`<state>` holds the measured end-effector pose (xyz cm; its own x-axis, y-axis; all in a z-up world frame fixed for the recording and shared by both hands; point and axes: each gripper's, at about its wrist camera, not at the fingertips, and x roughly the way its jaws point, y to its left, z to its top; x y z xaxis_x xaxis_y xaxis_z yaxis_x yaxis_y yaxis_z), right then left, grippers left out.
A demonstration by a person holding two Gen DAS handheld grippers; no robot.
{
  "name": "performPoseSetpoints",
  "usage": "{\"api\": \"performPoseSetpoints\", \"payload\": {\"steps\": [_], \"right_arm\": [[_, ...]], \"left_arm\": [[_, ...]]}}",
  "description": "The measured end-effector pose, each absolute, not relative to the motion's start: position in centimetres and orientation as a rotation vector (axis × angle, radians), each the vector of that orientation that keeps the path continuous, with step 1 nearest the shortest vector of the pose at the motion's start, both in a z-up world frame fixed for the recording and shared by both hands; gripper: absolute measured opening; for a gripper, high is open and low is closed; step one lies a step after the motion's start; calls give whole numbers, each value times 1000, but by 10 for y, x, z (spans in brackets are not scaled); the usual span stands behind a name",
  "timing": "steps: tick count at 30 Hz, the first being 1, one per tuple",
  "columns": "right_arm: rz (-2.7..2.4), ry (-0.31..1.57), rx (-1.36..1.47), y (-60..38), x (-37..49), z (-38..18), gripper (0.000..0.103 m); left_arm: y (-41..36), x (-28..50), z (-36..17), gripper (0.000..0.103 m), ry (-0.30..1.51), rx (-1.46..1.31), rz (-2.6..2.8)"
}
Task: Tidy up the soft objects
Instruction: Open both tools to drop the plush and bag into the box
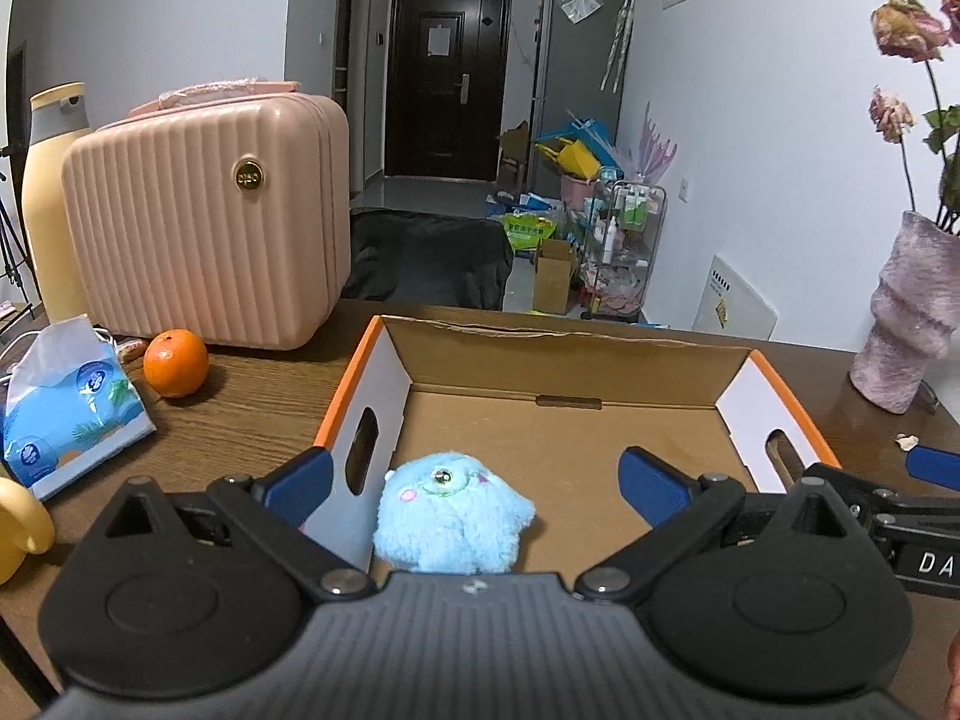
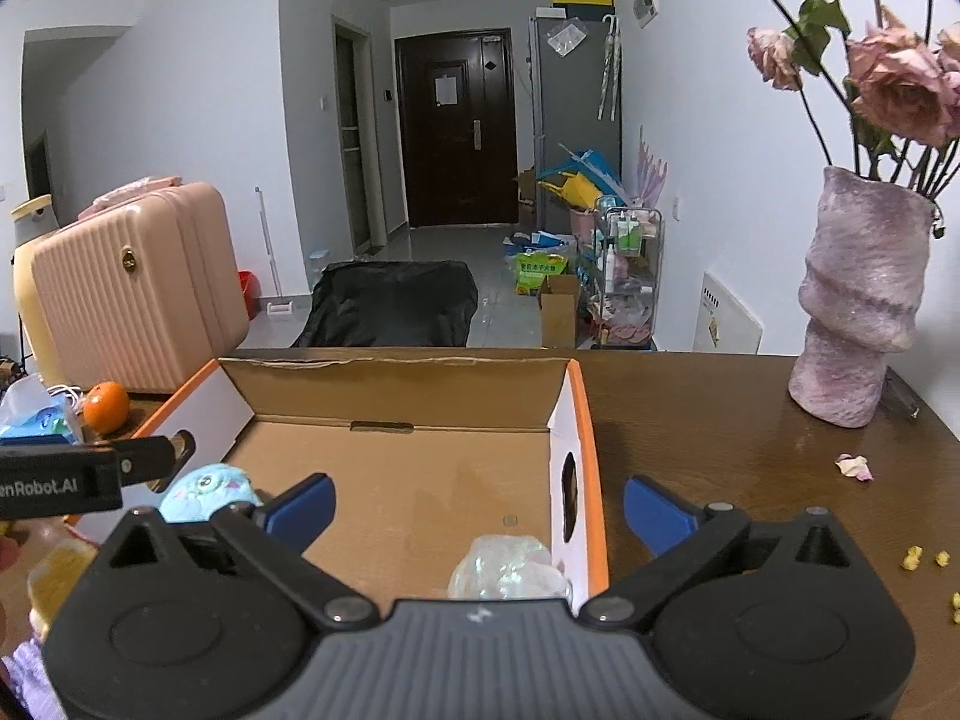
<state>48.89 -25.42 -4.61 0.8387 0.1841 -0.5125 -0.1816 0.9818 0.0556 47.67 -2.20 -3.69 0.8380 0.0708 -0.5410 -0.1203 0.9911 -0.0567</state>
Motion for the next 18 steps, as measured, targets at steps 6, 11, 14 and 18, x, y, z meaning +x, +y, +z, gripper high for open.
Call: {"api": "performPoseSetpoints", "payload": {"steps": [6,11,14,18], "right_arm": [[193,544,12,-257,466,-46,103],[188,541,8,-257,447,-45,103],[186,538,12,-260,434,-44,103],[171,528,16,-262,416,-43,103]], "left_arm": [[-26,453,-32,103,543,-81,94],[-28,435,-29,103,520,-64,98],[-27,425,-27,103,521,-70,93],[-26,410,-25,103,516,-74,90]]}}
